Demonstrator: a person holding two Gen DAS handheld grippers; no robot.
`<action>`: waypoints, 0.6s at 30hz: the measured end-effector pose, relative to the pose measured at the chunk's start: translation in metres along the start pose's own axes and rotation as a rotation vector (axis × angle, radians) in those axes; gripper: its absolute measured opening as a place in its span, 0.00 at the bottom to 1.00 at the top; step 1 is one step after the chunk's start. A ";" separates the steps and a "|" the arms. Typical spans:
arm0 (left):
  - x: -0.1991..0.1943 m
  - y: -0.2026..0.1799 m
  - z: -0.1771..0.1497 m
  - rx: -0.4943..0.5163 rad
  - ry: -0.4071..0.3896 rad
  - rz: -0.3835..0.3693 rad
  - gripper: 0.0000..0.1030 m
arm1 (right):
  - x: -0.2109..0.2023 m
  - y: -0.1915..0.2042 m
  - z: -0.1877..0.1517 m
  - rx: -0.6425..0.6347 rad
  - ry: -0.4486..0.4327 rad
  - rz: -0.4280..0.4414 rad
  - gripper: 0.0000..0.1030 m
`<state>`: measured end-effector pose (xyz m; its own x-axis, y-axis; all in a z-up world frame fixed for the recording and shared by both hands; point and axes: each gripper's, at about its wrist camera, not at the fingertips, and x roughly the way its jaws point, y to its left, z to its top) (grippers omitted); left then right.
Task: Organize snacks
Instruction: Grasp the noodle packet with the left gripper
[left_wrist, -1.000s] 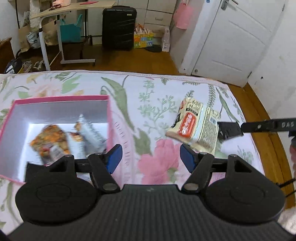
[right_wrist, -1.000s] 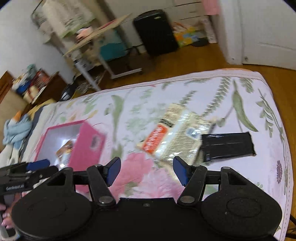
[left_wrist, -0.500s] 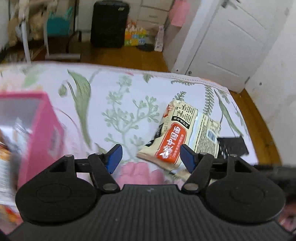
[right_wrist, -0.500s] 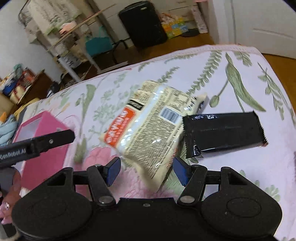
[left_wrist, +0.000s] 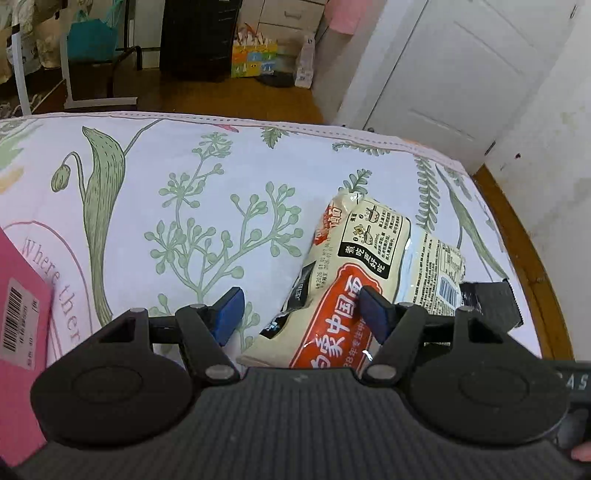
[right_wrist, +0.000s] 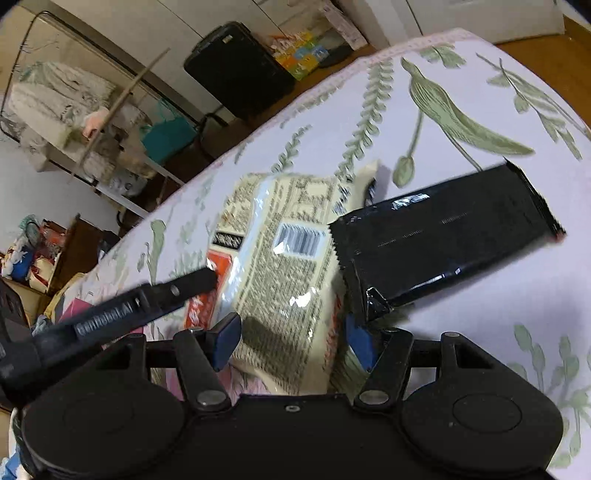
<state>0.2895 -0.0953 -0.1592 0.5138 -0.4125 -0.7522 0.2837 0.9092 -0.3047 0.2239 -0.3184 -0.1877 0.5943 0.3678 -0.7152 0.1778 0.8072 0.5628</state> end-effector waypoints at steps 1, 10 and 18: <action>0.001 0.002 0.000 -0.017 0.005 -0.008 0.69 | 0.002 0.000 0.001 -0.004 -0.010 0.001 0.66; 0.023 0.035 0.007 -0.204 0.181 -0.246 0.74 | 0.010 0.005 0.003 -0.039 -0.040 -0.014 0.66; -0.008 0.009 -0.008 -0.094 0.224 -0.177 0.59 | 0.002 0.020 0.013 -0.109 0.046 -0.059 0.57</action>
<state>0.2815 -0.0830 -0.1609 0.2691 -0.5514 -0.7896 0.2712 0.8301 -0.4873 0.2388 -0.3078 -0.1722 0.5482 0.3371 -0.7654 0.1233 0.8726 0.4727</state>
